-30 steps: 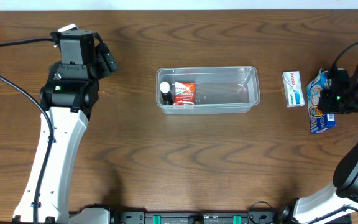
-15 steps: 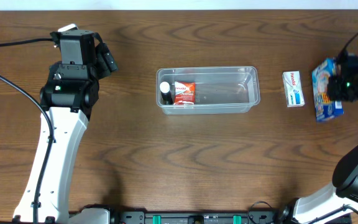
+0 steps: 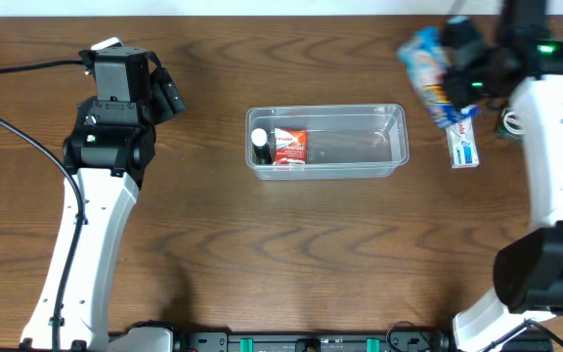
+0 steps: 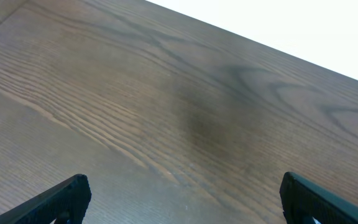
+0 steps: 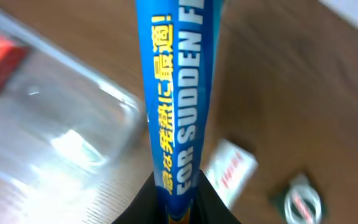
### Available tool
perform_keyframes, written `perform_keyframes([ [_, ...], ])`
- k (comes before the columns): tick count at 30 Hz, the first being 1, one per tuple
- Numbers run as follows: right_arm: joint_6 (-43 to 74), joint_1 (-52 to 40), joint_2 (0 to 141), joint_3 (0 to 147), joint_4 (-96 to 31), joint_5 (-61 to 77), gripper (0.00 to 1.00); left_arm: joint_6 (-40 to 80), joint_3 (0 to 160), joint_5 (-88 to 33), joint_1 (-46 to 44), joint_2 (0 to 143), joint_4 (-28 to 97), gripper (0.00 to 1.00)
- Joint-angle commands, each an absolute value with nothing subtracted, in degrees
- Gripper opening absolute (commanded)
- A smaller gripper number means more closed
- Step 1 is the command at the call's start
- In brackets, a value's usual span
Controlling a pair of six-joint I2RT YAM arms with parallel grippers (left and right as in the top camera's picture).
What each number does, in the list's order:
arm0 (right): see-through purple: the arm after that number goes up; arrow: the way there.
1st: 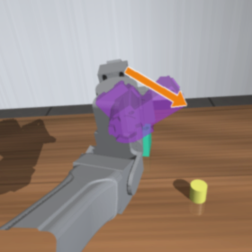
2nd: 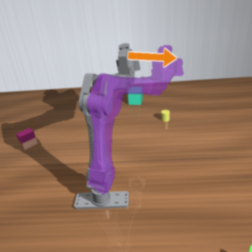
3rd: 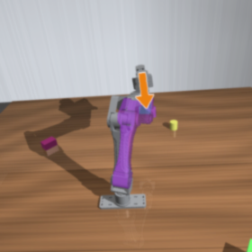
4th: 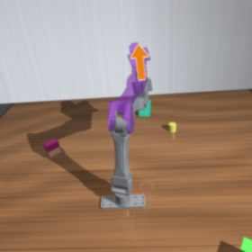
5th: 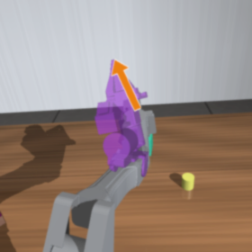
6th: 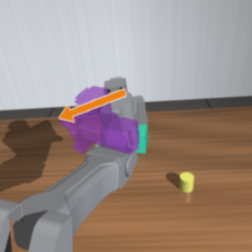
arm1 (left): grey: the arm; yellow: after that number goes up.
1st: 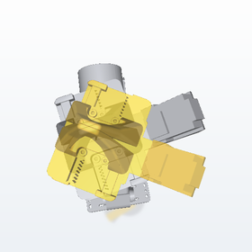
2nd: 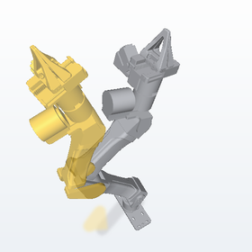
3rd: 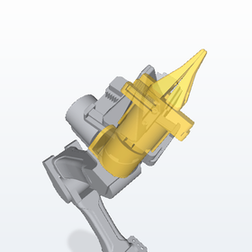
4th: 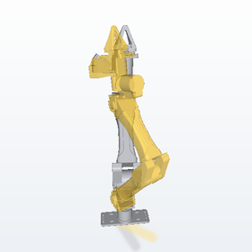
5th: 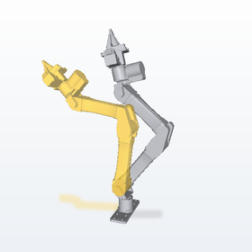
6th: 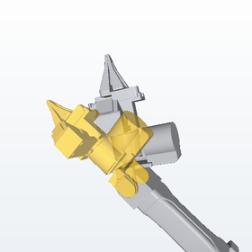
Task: Pack container
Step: 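Carry the blue box over the container and lower it in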
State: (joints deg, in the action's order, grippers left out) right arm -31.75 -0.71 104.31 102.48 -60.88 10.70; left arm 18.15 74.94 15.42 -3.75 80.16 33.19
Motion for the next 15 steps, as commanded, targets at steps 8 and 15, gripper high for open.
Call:
perform_keyframes([
  [8, -47.75, -18.79, 103.88, 104.03, -61.47, 1.96, 0.10, 17.67, 75.99, 16.16, -3.51, 80.36, 33.21, 0.98],
  [15, -54.11, -22.20, 104.20, 102.80, -63.83, 1.26, 0.04, 17.67, 75.99, 16.16, -3.51, 80.36, 33.21, 0.98],
])
